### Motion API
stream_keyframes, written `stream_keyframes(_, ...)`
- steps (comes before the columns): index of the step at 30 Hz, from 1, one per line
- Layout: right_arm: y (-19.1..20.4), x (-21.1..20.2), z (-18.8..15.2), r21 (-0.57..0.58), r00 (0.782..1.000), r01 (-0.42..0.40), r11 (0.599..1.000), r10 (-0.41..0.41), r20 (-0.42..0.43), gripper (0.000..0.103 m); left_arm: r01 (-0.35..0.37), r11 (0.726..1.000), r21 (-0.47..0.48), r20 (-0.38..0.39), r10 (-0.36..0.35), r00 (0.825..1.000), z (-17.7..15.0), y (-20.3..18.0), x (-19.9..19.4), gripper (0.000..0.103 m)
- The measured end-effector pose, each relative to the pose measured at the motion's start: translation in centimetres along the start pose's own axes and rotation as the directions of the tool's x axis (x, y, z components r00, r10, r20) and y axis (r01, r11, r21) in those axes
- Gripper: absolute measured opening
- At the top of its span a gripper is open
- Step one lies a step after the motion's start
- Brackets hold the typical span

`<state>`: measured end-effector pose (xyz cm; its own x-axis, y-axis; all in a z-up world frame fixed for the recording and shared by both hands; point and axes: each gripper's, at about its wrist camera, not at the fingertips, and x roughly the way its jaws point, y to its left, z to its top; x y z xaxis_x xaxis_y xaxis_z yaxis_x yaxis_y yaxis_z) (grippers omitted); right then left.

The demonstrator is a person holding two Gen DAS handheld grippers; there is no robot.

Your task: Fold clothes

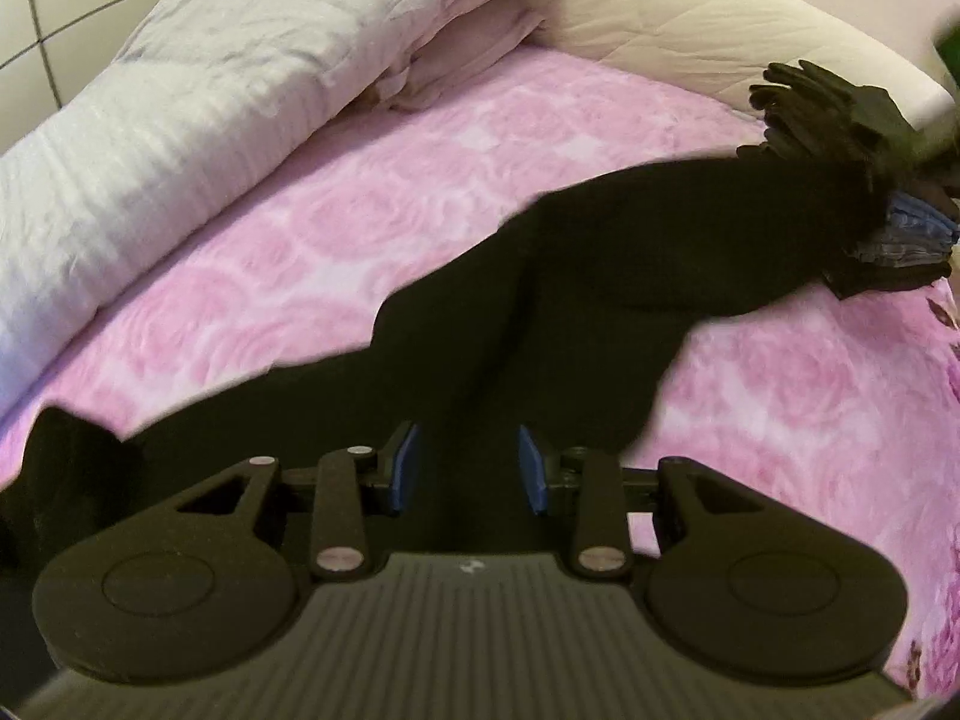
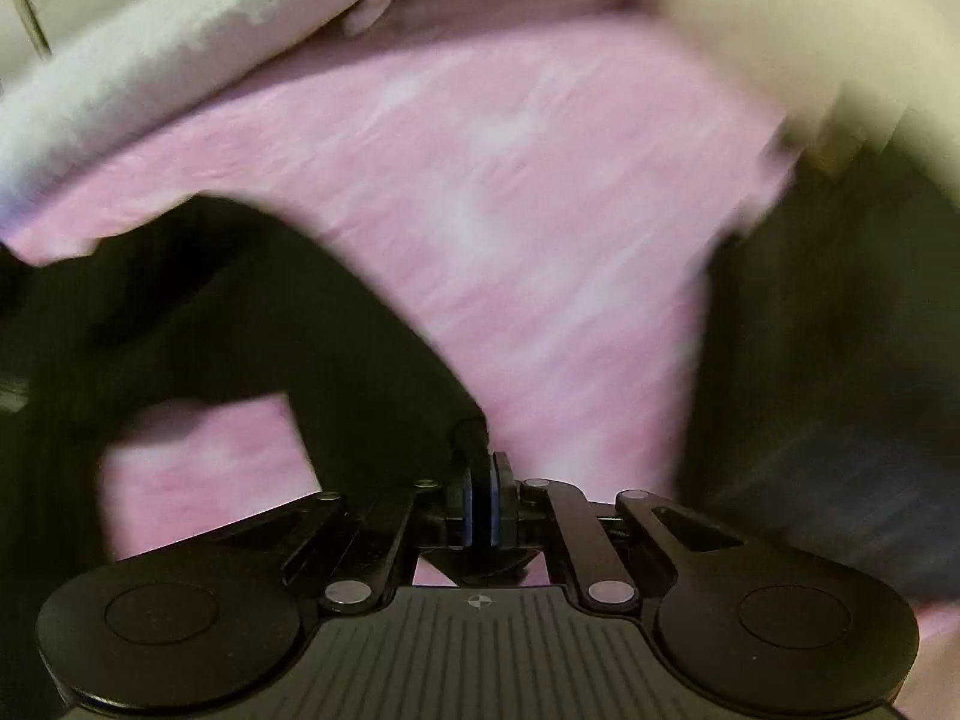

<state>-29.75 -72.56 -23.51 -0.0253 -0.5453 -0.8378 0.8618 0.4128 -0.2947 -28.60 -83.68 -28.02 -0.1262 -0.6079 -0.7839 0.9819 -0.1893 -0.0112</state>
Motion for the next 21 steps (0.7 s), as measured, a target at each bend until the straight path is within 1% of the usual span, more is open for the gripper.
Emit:
stream_keyframes(1, -0.9, -0.8, 1.2, -0.04, 0.998, 0.059, 0.997, -0.058, 0.018, 0.004, 0.0, 1.0, 0.006, 0.002, 0.0, 1.0, 0.4, -0.1, 0.4, 0.031)
stream_keyframes(2, -2.2, -1.0, 2.6, -0.08, 0.992, 0.118, 0.99, -0.114, 0.057, 0.007, -0.001, 1.0, 0.012, 0.004, 0.001, 1.0, 0.9, -0.2, 0.7, 0.031)
stream_keyframes(3, -3.4, -0.7, 4.1, -0.109, 0.984, 0.16, 0.981, -0.151, 0.09, 0.017, -0.003, 1.0, 0.018, 0.005, 0.003, 1.0, 1.2, -0.1, 1.0, 0.031)
stream_keyframes(4, -3.6, -0.2, 5.2, -0.127, 0.977, 0.19, 0.974, -0.176, 0.117, 0.025, -0.005, 1.0, 0.025, 0.005, 0.005, 1.0, 1.6, -0.1, 1.5, 0.031)
stream_keyframes(5, -3.6, 0.4, 6.1, -0.142, 0.97, 0.219, 0.965, -0.199, 0.143, 0.039, -0.006, 0.999, 0.033, 0.005, 0.006, 1.0, 1.9, -0.2, 1.8, 0.031)
stream_keyframes(6, -3.2, 0.9, 6.6, -0.156, 0.96, 0.246, 0.956, -0.219, 0.174, 0.044, -0.008, 0.999, 0.043, 0.005, 0.008, 1.0, 2.1, -0.3, 2.1, 0.031)
stream_keyframes(7, -2.7, 1.6, 6.9, -0.17, 0.949, 0.274, 0.947, -0.238, 0.206, 0.045, -0.007, 0.999, 0.043, 0.004, 0.007, 1.0, 2.2, -0.3, 2.3, 0.031)
stream_keyframes(8, -2.3, 1.9, 7.0, -0.176, 0.947, 0.275, 0.945, -0.235, 0.219, 0.047, -0.005, 0.999, 0.043, 0.003, 0.005, 1.0, 2.2, -0.4, 2.5, 0.032)
stream_keyframes(10, -1.4, 2.1, 6.1, -0.167, 0.956, 0.231, 0.958, -0.192, 0.223, 0.048, -0.001, 0.999, 0.041, -0.004, 0.001, 1.0, 2.0, -0.4, 2.7, 0.033)
stream_keyframes(12, -0.4, 2.2, 4.3, -0.184, 0.967, 0.181, 0.966, -0.141, 0.214, 0.05, -0.003, 0.999, 0.04, -0.024, 0.004, 1.0, 1.1, -0.4, 2.8, 0.033)
stream_keyframes(13, 0.1, 2.4, 3.1, -0.189, 0.974, 0.152, 0.97, -0.114, 0.194, 0.051, -0.005, 0.999, 0.034, -0.036, 0.006, 0.999, 0.5, -0.3, 2.8, 0.033)
stream_keyframes(15, 0.9, 3.2, 0.5, -0.172, 0.992, 0.075, 0.982, -0.056, 0.111, 0.052, -0.009, 1.0, 0.02, -0.06, 0.011, 0.998, -0.5, -0.2, 2.7, 0.034)
stream_keyframes(16, 1.2, 3.6, -0.9, -0.159, 0.997, 0.036, 0.987, -0.025, 0.068, 0.052, -0.019, 1.0, 0.007, -0.069, 0.019, 0.997, -1.3, -0.1, 2.3, 0.034)
stream_keyframes(18, 1.0, 4.2, -3.0, -0.127, 0.999, -0.047, 0.991, 0.045, -0.014, 0.052, -0.05, 0.998, -0.028, -0.093, 0.047, 0.995, -3.3, 0.4, 1.1, 0.035)
stream_keyframes(21, 1.2, 3.7, -6.3, -0.079, 0.985, -0.155, 0.985, 0.148, -0.092, 0.053, -0.119, 0.988, -0.093, -0.143, 0.105, 0.984, -6.9, 1.8, -1.6, 0.036)
